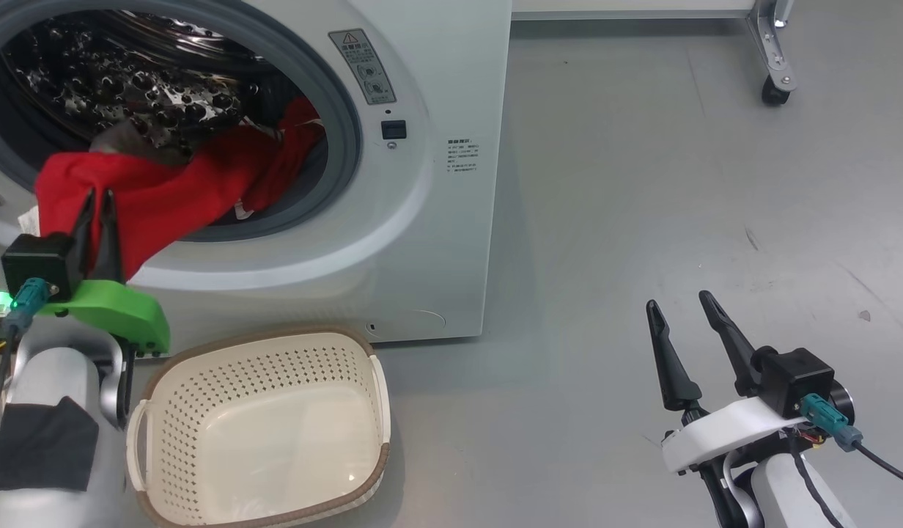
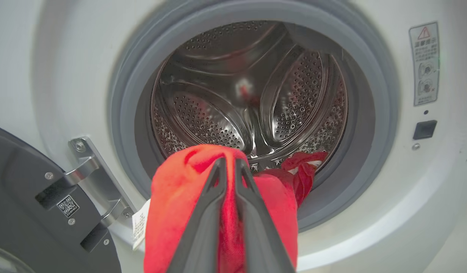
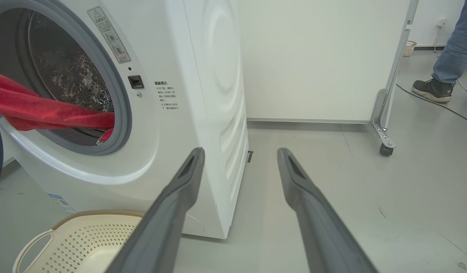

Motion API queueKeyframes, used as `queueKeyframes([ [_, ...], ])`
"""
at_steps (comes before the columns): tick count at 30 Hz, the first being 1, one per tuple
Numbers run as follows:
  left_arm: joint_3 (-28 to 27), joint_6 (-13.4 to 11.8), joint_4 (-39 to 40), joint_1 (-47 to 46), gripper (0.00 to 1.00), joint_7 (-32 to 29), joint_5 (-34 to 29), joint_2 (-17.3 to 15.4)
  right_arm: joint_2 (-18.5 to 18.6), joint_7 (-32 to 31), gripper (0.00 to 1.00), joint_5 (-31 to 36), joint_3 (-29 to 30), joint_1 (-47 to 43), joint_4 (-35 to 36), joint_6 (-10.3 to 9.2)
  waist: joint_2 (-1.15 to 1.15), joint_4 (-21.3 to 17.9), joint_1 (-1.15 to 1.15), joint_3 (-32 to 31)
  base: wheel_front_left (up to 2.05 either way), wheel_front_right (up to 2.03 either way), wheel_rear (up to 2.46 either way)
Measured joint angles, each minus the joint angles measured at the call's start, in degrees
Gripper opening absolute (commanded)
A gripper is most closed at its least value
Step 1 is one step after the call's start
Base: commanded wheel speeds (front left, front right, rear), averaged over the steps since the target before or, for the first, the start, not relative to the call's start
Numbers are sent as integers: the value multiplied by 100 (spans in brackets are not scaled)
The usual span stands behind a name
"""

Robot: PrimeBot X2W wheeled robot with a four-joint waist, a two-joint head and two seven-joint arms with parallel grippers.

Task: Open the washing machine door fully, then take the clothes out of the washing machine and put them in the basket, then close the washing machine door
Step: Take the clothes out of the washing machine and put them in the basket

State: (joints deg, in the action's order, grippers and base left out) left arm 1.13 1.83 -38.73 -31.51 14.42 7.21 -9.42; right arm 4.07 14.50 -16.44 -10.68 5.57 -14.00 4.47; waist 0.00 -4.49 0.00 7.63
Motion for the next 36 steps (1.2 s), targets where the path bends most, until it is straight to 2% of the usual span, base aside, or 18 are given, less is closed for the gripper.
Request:
queueKeyframes([
  [6, -56, 0, 813, 257, 0, 1, 25, 176, -3, 0, 100, 25, 13, -29, 40, 16, 0, 18, 0, -16, 0, 0, 0],
  [15, -278, -53, 2181, 419, 0, 2, 30, 194, -5, 0, 100, 52, 53, -34, 81, 19, 0, 29, 0, 12, 0, 0, 0],
  [20, -299, -54, 2564, 631, 0, 3, 24, 257, -13, 0, 100, 103, 55, -48, 88, 45, 0, 26, 0, 33, 0, 0, 0],
  [26, -290, -53, 2599, 1004, 0, 3, 22, 282, -31, 0, 100, 105, 31, -51, 126, 53, 0, -5, 0, 98, 0, 0, 0],
  [36, -92, 54, 1801, 1543, 0, -32, 23, 299, -52, 0, 100, 148, -18, -40, 171, 96, 0, -145, 0, 402, 0, 0, 0],
])
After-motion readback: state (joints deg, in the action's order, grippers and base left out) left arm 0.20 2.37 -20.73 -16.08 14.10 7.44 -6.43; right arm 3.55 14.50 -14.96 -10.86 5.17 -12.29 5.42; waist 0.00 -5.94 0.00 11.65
